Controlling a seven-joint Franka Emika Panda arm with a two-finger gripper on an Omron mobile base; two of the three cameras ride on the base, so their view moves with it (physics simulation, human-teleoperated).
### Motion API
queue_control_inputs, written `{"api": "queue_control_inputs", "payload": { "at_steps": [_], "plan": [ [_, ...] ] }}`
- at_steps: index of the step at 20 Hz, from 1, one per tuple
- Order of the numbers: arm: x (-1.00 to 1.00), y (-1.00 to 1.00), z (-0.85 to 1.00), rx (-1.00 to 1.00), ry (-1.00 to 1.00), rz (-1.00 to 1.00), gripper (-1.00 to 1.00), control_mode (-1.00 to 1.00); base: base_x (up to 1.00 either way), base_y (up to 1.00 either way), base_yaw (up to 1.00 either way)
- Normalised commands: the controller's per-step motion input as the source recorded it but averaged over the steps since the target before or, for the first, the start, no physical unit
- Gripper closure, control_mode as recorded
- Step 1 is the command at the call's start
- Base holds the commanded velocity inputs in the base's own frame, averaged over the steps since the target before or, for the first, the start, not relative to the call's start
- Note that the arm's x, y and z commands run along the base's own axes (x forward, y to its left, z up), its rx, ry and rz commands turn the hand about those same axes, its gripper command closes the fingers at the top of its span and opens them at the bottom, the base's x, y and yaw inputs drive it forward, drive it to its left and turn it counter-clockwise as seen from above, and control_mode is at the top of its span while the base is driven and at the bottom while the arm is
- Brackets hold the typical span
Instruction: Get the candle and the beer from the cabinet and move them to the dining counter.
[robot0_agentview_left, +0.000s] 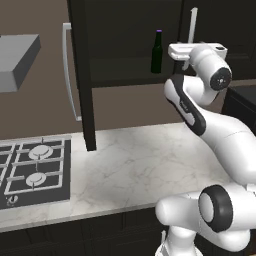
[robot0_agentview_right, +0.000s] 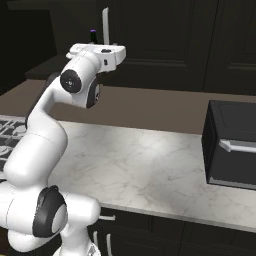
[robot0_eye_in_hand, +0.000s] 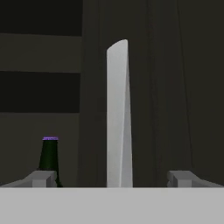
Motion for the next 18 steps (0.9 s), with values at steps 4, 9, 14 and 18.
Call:
{"api": "queue_control_inputs", "payload": {
  "at_steps": [4, 9, 14, 18],
  "plan": [
    [0.23, 0.00, 0.00, 0.00, 0.00, 0.00, -1.00, -1.00, 0.00, 0.00, 0.00],
    [0.25, 0.00, 0.00, 0.00, 0.00, 0.00, -1.00, -1.00, 0.00, 0.00, 0.00],
    [0.27, -0.02, 0.00, 0.00, 0.00, 0.00, -1.00, -1.00, 0.00, 0.00, 0.00],
    [0.26, -0.06, 0.00, 0.00, 0.00, 0.00, -1.00, -1.00, 0.00, 0.00, 0.00]
  ]
}}
